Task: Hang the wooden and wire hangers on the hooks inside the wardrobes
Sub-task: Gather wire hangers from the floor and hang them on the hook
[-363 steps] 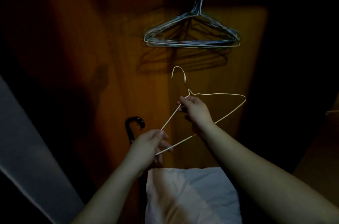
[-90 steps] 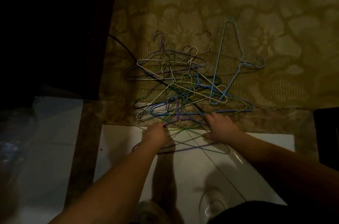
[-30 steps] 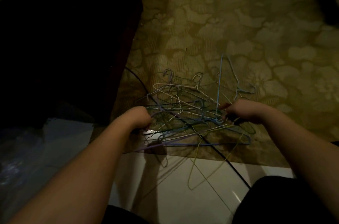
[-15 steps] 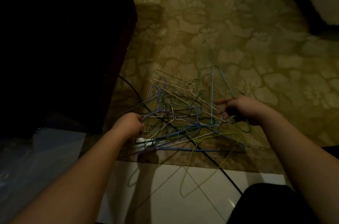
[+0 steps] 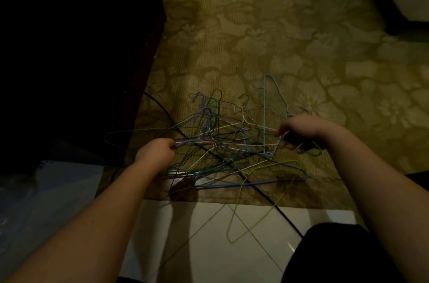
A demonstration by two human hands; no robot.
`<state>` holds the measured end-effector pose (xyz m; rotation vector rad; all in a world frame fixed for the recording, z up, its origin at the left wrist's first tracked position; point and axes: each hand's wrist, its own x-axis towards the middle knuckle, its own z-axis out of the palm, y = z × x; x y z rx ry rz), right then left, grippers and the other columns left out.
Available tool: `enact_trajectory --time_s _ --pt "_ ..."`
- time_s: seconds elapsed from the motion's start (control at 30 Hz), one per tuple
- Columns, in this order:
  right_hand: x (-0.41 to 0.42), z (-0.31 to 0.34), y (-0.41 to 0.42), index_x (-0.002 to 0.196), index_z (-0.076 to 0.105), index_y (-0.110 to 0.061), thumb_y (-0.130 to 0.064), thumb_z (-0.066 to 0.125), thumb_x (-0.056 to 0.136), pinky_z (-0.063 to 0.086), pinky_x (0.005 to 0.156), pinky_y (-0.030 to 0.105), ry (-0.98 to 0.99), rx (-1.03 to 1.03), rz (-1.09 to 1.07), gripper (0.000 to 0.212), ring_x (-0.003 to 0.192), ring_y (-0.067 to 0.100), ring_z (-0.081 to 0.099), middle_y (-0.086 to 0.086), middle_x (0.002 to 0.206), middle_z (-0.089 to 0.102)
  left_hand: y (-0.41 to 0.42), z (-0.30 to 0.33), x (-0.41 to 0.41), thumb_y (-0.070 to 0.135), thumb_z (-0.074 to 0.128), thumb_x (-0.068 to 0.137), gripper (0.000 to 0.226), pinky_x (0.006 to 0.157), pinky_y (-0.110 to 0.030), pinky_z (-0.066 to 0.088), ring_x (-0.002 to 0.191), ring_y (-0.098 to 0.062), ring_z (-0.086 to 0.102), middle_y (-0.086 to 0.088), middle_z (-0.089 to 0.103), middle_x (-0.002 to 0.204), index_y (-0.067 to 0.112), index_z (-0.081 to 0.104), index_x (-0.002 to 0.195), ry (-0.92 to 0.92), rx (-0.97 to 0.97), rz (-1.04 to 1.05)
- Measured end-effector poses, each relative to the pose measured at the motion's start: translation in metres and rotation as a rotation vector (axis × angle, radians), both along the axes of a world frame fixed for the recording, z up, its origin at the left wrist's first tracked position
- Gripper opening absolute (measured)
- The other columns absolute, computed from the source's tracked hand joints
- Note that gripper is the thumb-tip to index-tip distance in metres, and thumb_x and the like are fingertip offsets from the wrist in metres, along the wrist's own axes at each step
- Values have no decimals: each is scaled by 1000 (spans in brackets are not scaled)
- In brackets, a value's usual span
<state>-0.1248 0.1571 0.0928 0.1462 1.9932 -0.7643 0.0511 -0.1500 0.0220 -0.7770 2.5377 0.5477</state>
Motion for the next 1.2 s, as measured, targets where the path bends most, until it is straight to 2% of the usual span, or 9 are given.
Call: enact_trajectory --time_s 0.27,0.47,0.57,0.67,0.8,0.9,1.0,1.13,1.2 --pt "-3 -5 -4 118 55 4 -16 42 100 41 44 25 -89 87 -24 29 51 17 50 12 69 61 1 4 -2 34 50 97 28 69 -29 40 102 -24 61 0 67 112 32 64 122 82 -118 -46" --pt "2 -13 -6 124 56 2 -31 39 103 41 43 23 -195 202 28 43 49 15 51 11 70 58 1 1 -6 33 50 97 25 65 -30 43 91 -22 60 2 65 102 31 65 118 82 -104 -51" --pt "-6 7 -11 119 56 -1 -46 42 101 39 44 21 -102 180 15 50 52 14 47 10 75 55 -3 1 -6 32 52 96 22 67 -31 47 88 -21 60 2 63 94 29 66 113 42 -53 -13" --pt "-5 16 -18 120 55 -6 -58 44 96 40 56 28 55 221 86 58 63 19 46 14 93 57 -11 -1 -6 31 55 94 20 67 -31 48 81 -18 60 6 60 83 26 68 110 23 3 37" --pt "-8 14 -25 147 38 -15 -51 52 94 44 92 38 578 206 250 65 112 30 55 14 139 50 -19 -1 -4 29 57 93 21 72 -30 51 82 -17 62 7 60 80 22 69 109 13 81 79" --pt "-6 0 -24 151 29 -17 -36 68 89 44 98 37 711 16 364 76 115 24 51 13 136 48 -24 4 -3 27 57 92 16 67 -28 48 80 -16 62 5 63 81 23 69 102 14 121 100" --pt "-4 -22 -11 146 37 -15 -28 78 80 41 96 29 679 62 573 79 109 17 48 9 128 49 -27 9 -4 25 53 93 18 58 -26 42 72 -15 61 1 66 76 17 69 87 26 258 159" --pt "-12 -38 6 141 42 -20 -38 85 70 44 99 48 694 168 645 85 110 20 50 5 120 51 -31 10 0 19 45 95 30 49 -22 35 50 -16 46 0 64 57 4 69 86 -36 507 320" --pt "-14 -45 11 140 41 -23 -40 85 69 41 101 49 683 222 699 86 113 21 48 2 119 47 -33 7 6 20 39 96 35 48 -23 29 44 -16 40 -3 63 56 2 67 87 -34 631 430"
